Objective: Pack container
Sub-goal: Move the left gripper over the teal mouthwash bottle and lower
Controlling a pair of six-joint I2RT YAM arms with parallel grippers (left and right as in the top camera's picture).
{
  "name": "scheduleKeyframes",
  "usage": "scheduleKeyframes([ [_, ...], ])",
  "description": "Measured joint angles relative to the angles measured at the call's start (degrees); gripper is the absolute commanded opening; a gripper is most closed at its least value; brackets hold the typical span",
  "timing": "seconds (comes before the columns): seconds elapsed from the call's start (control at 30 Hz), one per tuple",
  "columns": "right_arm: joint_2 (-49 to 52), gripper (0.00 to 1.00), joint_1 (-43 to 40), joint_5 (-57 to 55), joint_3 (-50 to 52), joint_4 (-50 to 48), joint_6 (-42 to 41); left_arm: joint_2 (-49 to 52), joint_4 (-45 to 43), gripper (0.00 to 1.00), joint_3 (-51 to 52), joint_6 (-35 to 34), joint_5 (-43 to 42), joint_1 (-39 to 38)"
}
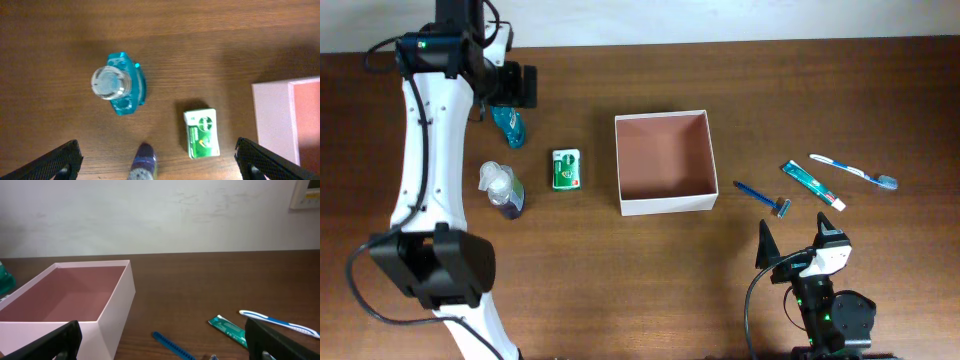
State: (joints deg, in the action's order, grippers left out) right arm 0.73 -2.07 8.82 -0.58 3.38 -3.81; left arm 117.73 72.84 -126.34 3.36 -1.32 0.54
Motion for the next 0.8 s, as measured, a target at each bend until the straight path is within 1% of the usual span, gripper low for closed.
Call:
scheduleKeyframes([
  [0.3,0.0,0.99,0.0,0.0,0.0,0.0,-0.02,6.03,-0.61,0.99,0.0,-1.2,-3.21,7.1],
  [0.8,0.0,0.99,0.0,0.0,0.0,0.0,-0.02,7.28,-7.37,1.0,0.0,-0.76,-3.78,6.36],
])
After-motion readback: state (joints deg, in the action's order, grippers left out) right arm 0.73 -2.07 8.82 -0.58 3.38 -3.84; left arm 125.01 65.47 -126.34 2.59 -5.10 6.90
